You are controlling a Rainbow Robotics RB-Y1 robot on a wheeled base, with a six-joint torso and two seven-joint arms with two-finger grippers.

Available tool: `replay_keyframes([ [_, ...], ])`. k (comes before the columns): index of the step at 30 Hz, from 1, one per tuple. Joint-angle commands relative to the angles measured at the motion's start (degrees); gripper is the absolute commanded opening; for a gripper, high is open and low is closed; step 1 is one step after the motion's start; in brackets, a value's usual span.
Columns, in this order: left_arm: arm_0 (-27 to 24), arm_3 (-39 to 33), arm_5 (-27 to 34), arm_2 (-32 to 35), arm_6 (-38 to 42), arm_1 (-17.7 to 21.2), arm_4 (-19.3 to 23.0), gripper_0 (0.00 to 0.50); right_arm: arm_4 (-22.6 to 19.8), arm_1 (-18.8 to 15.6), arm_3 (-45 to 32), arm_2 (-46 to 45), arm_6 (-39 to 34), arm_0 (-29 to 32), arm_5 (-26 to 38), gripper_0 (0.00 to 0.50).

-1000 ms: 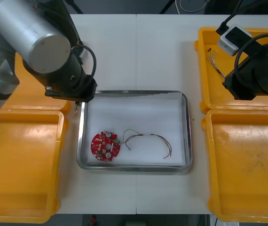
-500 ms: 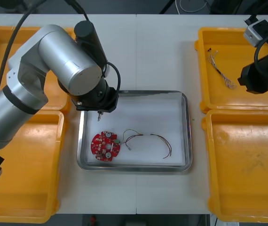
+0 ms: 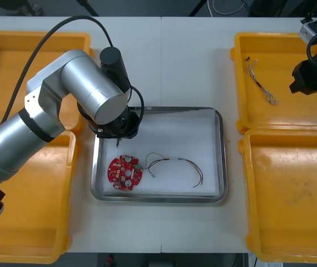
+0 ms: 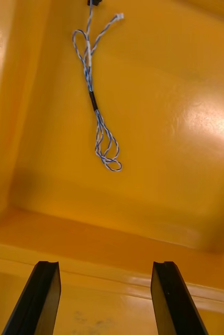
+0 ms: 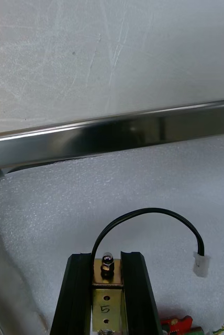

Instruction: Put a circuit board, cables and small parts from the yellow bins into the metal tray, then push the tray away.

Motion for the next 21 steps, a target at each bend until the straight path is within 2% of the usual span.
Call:
replay_keyframes([
  [1, -1.14, 0.29, -1.39, -0.94, 1.60, -0.98, -0.99, 0.000, 2.94, -0.77, 5.16, -0.46, 5.28, -6.03, 0.17, 0.500],
  [5, -1.14, 0.55, -1.74, -0.94, 1.69, -1.06, -1.25, 0.006, 5.84, 0.11, 11.58, 0.42, 9.94, -9.46, -0.93, 0.500],
  [7, -1.14, 0.55, -1.74, -0.94, 1.60, -0.98, -1.52, 0.174, 6.54, 0.73, 14.48, 0.42, 10.64, -11.13, -2.25, 0.500],
  [8, -1.14, 0.55, -1.74, -0.94, 1.60, -0.98, -1.96, 0.358, 6.54, 1.17, 16.24, 0.51, 10.82, -12.01, -3.48, 0.500],
  [9, -1.14, 0.55, -1.65, -0.94, 1.52, -0.98, -2.22, 0.451, 6.54, 1.61, 17.73, 0.51, 10.91, -12.53, -4.71, 0.500],
  [11, -1.14, 0.55, -1.65, -0.85, 1.43, -0.98, -2.31, 0.500, 6.72, 2.57, 19.84, 0.86, 11.26, -13.24, -7.35, 0.500],
  [16, -1.14, -0.86, -0.95, -0.85, 1.95, -0.98, -2.22, 0.500, 7.07, 3.72, 23.00, 1.91, 11.87, -13.41, -13.50, 0.500],
  [21, -1.14, -5.52, 4.85, 2.31, 2.39, -0.98, -0.29, 0.500, 6.98, 4.68, 27.57, 2.26, 12.49, -14.20, -17.90, 0.500],
])
